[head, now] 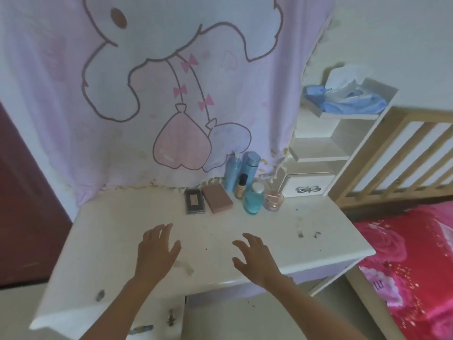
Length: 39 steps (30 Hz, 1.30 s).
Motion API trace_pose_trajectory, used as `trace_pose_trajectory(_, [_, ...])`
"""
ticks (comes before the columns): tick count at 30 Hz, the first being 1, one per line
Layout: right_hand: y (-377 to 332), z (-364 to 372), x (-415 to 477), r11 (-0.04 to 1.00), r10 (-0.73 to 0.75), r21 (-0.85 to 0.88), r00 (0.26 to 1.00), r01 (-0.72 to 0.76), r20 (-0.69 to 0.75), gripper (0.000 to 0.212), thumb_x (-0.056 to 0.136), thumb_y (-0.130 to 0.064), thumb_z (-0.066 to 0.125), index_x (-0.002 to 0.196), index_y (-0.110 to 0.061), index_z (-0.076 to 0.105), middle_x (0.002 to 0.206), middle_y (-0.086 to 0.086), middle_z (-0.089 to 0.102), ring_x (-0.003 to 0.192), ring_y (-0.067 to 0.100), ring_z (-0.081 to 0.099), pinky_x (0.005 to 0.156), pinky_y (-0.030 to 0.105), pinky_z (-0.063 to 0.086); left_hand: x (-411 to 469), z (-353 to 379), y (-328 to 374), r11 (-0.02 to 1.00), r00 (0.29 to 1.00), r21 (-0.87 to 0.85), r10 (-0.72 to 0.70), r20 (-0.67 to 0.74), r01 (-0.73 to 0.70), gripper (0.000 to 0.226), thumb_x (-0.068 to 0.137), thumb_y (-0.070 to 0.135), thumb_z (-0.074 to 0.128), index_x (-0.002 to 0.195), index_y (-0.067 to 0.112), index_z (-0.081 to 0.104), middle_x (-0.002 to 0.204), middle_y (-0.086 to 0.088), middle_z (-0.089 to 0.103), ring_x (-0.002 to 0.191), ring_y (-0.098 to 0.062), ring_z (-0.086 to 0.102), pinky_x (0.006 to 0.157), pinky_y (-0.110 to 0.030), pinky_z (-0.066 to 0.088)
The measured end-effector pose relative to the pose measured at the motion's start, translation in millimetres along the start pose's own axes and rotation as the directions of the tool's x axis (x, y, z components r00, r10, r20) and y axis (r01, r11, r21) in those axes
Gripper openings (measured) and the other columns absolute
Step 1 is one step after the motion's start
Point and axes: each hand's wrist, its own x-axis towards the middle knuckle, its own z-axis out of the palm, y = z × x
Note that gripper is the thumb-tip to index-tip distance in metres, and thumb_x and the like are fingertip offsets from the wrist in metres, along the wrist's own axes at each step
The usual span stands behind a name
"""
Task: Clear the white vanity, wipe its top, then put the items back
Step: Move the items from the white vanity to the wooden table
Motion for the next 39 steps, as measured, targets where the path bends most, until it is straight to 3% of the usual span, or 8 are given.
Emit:
trace_pose_trajectory(4, [5, 21, 36, 0.999, 0.043, 0.01, 0.996, -0.044, 0.076, 0.046, 0.094, -0.036, 0.042, 0.138, -0.025, 0.034, 0.152, 0.003, 0.018, 0.138, 0.02, 0.02, 0.108, 0.033, 0.025, 30, 15, -11, 0.999, 0.997, 0.009, -0.051, 0.051, 0.051, 0.051, 0.092, 0.031, 0.047, 0.137, 0.01, 0.037, 0.141, -0.011, 0.04, 0.128, -0.029, 0.034, 0.103, -0.039, 0.031])
trace_pose_trajectory(12, [18, 28, 123, 0.996, 0.074, 0.044, 0.996, -0.077, 0.056, 0.048, 0.093, -0.037, 0.045, 0.136, -0.019, 0.039, 0.149, 0.008, 0.025, 0.137, 0.028, 0.022, 0.108, 0.04, 0.026, 70, 50, -4, 0.983, 0.978, 0.0, -0.182, 0.106, 0.183, 0.083, 0.07, 0.058, 0.017, 0.134, 0.01, 0.041, 0.138, -0.012, 0.044, 0.125, -0.031, 0.039, 0.1, -0.041, 0.035])
trace_pose_trajectory(19, [34, 38, 212, 0.996, 0.077, 0.042, 0.995, -0.08, 0.059, 0.059, 0.044, -0.046, 0.084, 0.09, -0.015, 0.067, 0.102, 0.017, 0.065, 0.091, 0.038, 0.064, 0.061, 0.041, 0.056, 111, 80, 2, 0.938, 0.937, 0.098, -0.339, 0.077, 0.332, 0.064, 0.084, 0.048, 0.033, 0.134, 0.01, 0.042, 0.137, -0.013, 0.045, 0.124, -0.032, 0.041, 0.098, -0.042, 0.038])
trace_pose_trajectory(21, [36, 39, 227, 0.997, 0.037, 0.068, 0.993, -0.045, 0.112, 0.071, 0.047, -0.049, 0.082, 0.104, -0.012, 0.063, 0.116, 0.025, 0.058, 0.101, 0.042, 0.06, 0.072, 0.045, 0.054, 128, 90, 10, 0.938, 0.94, 0.113, -0.336, 0.061, 0.328, 0.059, 0.078, 0.043, 0.041, 0.123, 0.006, 0.054, 0.123, -0.017, 0.057, 0.11, -0.039, 0.054, 0.085, -0.045, 0.048])
trace_pose_trajectory(25, [47, 45, 241, 0.987, 0.013, 0.151, 0.98, -0.044, 0.197, 0.078, 0.085, -0.048, 0.053, 0.144, -0.017, 0.013, 0.153, 0.02, -0.003, 0.14, 0.032, 0.009, 0.112, 0.039, 0.018, 162, 109, 32, 0.927, 0.925, 0.14, -0.364, 0.108, 0.348, 0.053, 0.064, 0.036, 0.063, 0.106, 0.005, 0.062, 0.1, -0.017, 0.065, 0.087, -0.04, 0.062, 0.064, -0.042, 0.052])
trace_pose_trajectory(28, [56, 47, 243, 0.981, -0.003, 0.193, 0.98, -0.036, 0.201, 0.075, 0.086, -0.045, 0.051, 0.144, -0.019, 0.011, 0.153, 0.016, -0.002, 0.138, 0.032, 0.01, 0.111, 0.036, 0.017, 175, 121, 43, 0.921, 0.936, 0.218, -0.345, 0.073, 0.322, 0.06, 0.058, 0.034, 0.081, 0.107, 0.008, 0.059, 0.099, -0.016, 0.065, 0.086, -0.04, 0.063, 0.063, -0.042, 0.053])
trace_pose_trajectory(31, [58, 49, 244, 0.976, 0.003, 0.213, 0.976, -0.05, 0.217, 0.076, 0.085, -0.042, 0.054, 0.144, -0.019, 0.011, 0.152, 0.017, 0.0, 0.137, 0.033, 0.011, 0.111, 0.035, 0.016, 186, 123, 50, 0.867, 0.883, 0.211, -0.469, 0.035, 0.452, 0.066, 0.07, 0.038, 0.072, 0.125, 0.011, 0.049, 0.122, -0.016, 0.052, 0.111, -0.037, 0.049, 0.085, -0.043, 0.044])
trace_pose_trajectory(39, [59, 45, 252, 0.962, 0.018, 0.258, 0.962, -0.091, 0.272, 0.082, 0.081, -0.04, 0.06, 0.144, -0.023, 0.01, 0.146, 0.021, 0.01, 0.133, 0.034, 0.016, 0.11, 0.034, 0.018, 196, 129, 53, 0.774, 0.808, 0.265, -0.589, -0.029, 0.575, 0.063, 0.079, 0.035, 0.057, 0.133, 0.015, 0.031, 0.119, -0.012, 0.047, 0.107, -0.031, 0.043, 0.088, -0.035, 0.037])
